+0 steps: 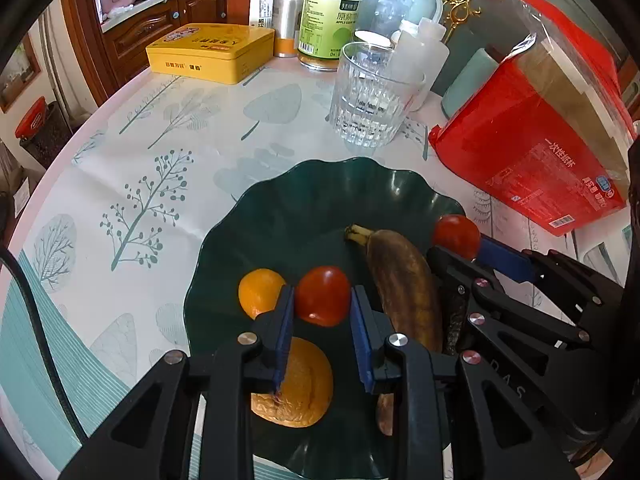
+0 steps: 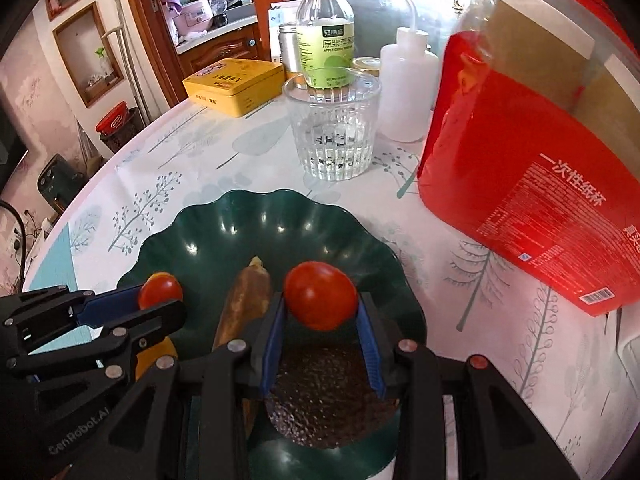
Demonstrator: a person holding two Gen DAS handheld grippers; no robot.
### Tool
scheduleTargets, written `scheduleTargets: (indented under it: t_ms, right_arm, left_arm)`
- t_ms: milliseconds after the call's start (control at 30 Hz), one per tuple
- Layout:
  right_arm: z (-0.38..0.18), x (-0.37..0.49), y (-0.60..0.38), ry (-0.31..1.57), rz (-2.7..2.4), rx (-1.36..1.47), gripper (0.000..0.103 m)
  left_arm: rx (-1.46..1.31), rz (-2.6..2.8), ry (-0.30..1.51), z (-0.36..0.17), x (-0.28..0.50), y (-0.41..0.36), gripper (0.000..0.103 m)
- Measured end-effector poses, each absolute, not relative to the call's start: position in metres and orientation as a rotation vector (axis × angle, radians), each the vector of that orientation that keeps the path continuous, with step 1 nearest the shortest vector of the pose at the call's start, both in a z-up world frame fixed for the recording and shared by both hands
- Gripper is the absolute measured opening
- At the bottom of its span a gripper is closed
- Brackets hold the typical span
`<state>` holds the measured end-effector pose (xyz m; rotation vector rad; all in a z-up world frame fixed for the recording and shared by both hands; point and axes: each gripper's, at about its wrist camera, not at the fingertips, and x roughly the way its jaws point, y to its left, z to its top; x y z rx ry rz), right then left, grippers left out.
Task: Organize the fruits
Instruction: 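Carry both red tomatoes onto the green plate and open both tools, then withdraw both tools from the green plate toward the white plate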
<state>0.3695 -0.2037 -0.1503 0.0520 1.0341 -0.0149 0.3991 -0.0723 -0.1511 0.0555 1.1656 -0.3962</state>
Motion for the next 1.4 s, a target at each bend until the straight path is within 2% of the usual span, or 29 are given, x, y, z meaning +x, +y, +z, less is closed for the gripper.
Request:
scheduleTargets:
  t_ms: [133, 267, 433, 633, 833, 1400]
  right_arm:
    - [-0.147, 0.368, -0.201, 1.031, -0.015, 0.033, 0.037]
    - [-0.140, 0.364, -0.201, 1.012, -0.009, 0.041, 0.045]
    - [-0.134, 0.359, -0.203, 1.006, -0.013, 0.049, 0.048]
    - [-0.125, 0.350, -0.200, 0.999, -0.009, 0.046, 0.048]
    - [-0.111, 0.338, -0.196, 0.990, -0.007, 0.043, 0.048]
    - [-0.068, 0.289, -0.189, 0.982, -0.009, 0.051, 0.048]
  left_arm:
    - [0.068, -0.392, 1.172, -0.152, 0.395, -0.073, 0.030]
    - [0.075, -0.385, 1.158, -0.147, 0.388, -0.071, 0.034]
    - [0.078, -0.360, 1.151, -0.140, 0.381, -0.063, 0.055]
    - [0.081, -0.341, 1.133, -0.127, 0.370, -0.054, 0.066]
    - [0.093, -0.328, 1.115, -0.111, 0.357, -0.048, 0.072]
    - [0.121, -0.299, 1.064, -0.057, 0.309, -0.029, 0.078]
